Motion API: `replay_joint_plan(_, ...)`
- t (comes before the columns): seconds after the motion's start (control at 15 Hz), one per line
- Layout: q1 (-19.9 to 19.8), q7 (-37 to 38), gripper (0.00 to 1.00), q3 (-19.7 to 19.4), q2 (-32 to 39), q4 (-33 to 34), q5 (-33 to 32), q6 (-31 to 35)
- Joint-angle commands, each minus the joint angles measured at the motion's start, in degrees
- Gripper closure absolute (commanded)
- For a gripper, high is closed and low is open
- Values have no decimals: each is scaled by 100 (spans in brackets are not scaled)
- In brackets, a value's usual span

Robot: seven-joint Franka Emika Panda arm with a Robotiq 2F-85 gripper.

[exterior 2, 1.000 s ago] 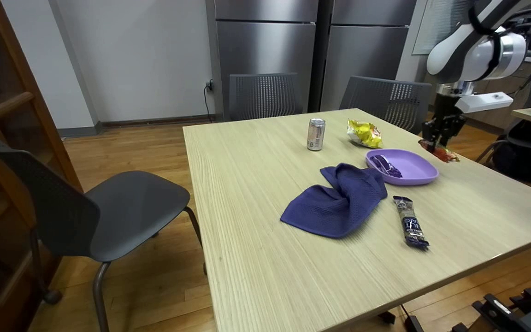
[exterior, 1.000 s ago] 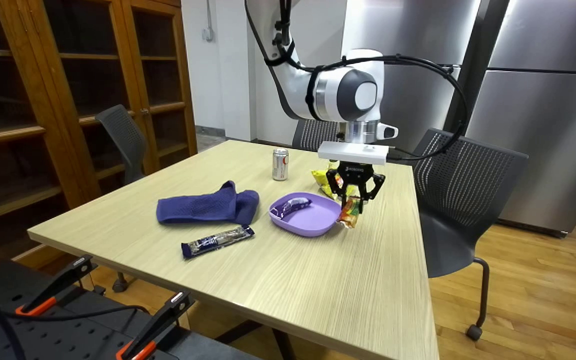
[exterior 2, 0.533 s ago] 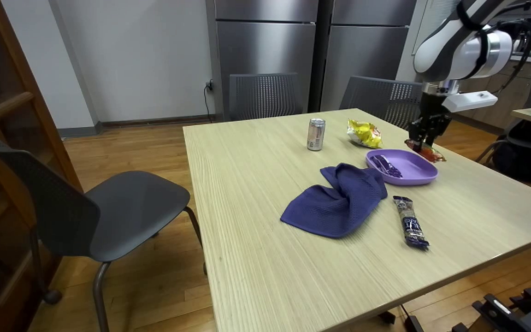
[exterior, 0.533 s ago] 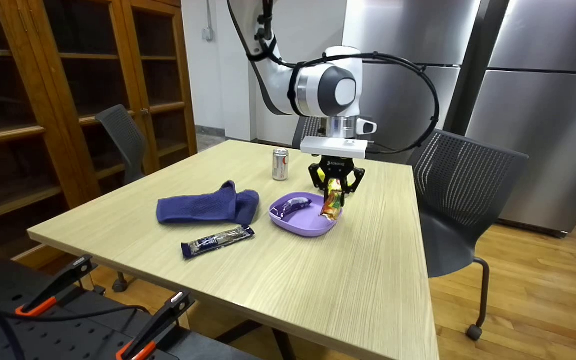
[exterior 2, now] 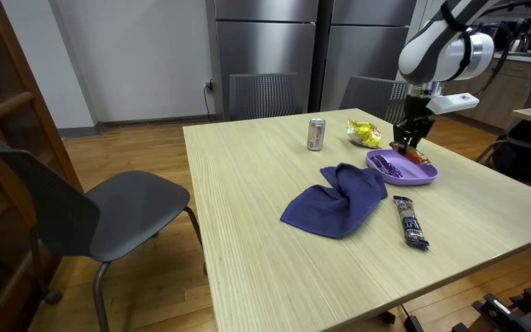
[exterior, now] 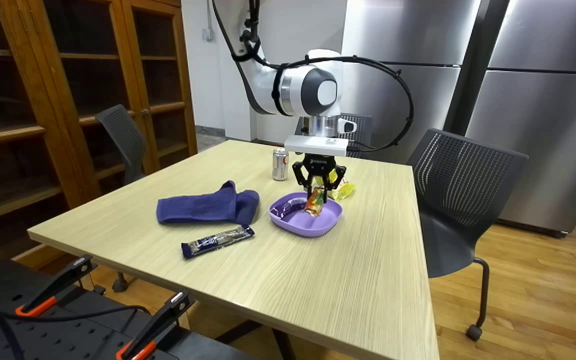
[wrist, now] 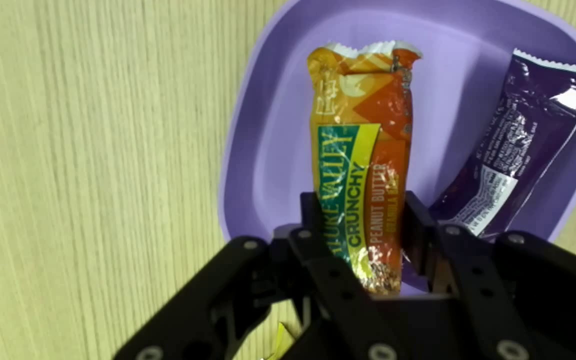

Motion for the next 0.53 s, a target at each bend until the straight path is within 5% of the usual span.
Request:
replay_joint_plan(0.0, 78, 94, 83, 77, -140, -138, -2, -73)
replay_joint_plan(0.47, 172, 183, 83, 78, -23, -26, 2, -149)
